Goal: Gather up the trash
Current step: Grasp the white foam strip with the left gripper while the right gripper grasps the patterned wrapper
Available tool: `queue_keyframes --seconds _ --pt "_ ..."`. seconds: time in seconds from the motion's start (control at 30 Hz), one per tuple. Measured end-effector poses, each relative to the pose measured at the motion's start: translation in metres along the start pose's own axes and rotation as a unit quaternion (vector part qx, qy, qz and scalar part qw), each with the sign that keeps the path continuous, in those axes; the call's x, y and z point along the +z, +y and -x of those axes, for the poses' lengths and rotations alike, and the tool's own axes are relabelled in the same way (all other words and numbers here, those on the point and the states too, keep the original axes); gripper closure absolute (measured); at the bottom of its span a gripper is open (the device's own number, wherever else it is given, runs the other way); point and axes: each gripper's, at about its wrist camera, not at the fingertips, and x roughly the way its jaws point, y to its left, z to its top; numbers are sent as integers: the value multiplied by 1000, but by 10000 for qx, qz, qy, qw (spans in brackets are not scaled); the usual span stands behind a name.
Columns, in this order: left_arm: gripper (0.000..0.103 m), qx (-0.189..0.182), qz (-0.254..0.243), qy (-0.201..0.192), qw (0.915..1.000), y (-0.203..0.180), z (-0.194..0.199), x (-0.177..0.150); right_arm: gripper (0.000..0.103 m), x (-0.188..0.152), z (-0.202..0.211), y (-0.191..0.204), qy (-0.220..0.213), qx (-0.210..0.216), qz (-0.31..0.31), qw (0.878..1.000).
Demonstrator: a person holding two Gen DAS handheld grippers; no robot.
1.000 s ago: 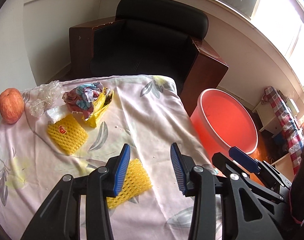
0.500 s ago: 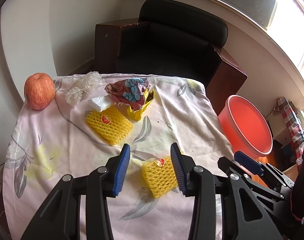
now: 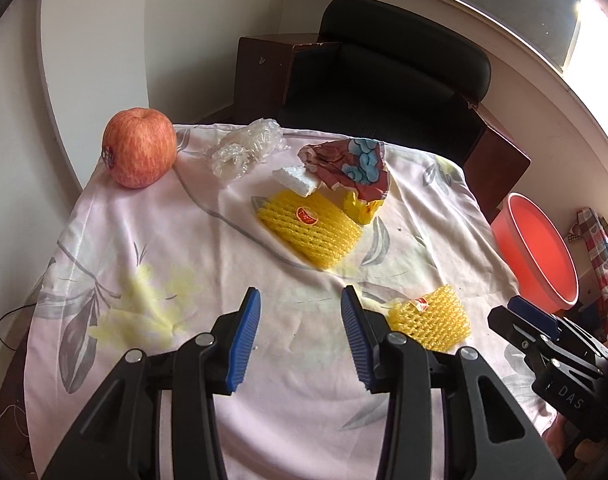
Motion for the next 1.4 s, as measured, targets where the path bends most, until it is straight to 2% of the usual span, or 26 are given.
queue_keyframes --seconds 0.27,0.43,0.57,0.73,0.9,0.93,1.0,1.1,1.4 --pt "62 -13 223 75 9997 -11 -37 27 55 0 -13 1 115 100 15 9999" --pt "62 270 325 243 9988 -20 -64 37 55 7 -17 -8 94 100 -81 9999" --pt "62 93 668 65 9977 -7 -57 47 55 16 -20 -14 78 144 -123 9998" --pt "62 58 695 -8 9976 1 -54 63 55 30 -28 -14 41 261 -109 9996" --pt "63 10 768 99 9970 4 -68 74 55 43 -37 -8 23 351 -45 9994" --pt "65 -6 756 141 9970 4 -71 75 55 45 -38 -7 14 363 -24 9993" --pt "80 -66 768 235 9968 6 -77 75 55 50 -42 -4 2 378 12 9993" --pt "83 -167 849 234 9960 12 -78 74 55 56 -47 1 8 432 46 9991" --pt "84 -236 613 63 9978 25 -47 65 55 82 -69 32 -1 814 166 9965"
